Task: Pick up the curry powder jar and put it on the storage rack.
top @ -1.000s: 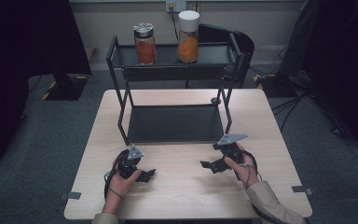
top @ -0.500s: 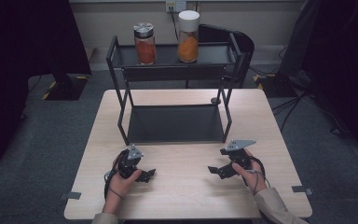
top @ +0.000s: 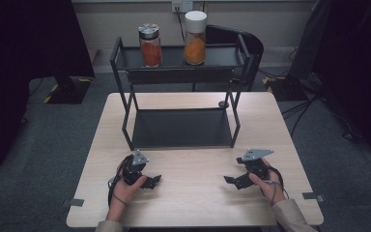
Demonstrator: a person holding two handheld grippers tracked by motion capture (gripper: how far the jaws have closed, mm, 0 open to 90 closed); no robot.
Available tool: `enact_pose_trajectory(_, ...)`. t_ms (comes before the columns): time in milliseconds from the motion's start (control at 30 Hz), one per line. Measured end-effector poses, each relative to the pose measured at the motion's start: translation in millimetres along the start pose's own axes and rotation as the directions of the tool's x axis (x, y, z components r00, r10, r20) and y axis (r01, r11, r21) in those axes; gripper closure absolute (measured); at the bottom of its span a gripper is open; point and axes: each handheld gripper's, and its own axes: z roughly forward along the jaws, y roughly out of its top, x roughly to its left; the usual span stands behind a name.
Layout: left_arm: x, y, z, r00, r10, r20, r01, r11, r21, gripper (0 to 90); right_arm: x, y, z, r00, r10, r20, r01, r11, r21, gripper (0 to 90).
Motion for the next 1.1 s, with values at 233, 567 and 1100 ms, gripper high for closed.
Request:
enact_pose_trajectory(233,0.0,0.0,0.0,1.0000,0.000,0.000,0.000,1.0000,0.000,0.0,-1.6,-6.4,-5.1,0.9999,0.008,0.012,-0.008,1.000,0.005,1.7)
enact_pose_trajectory(567,0.1,0.1,-0.1,1.0000,0.001,0.000,-0.001,1.0000,0.001,0.0,-3.2,-17.5,-16.1,0.9993,0.008,0.036,-0.009,1.000,0.021,1.6)
enact_pose_trajectory(1100,0.0,0.0,0.0,1.0000,0.000,0.000,0.000,1.0000,0.000,0.0,3.4,-34.9,-39.6,0.9932,-0.076,0.088,0.068,0.993,0.099,0.7)
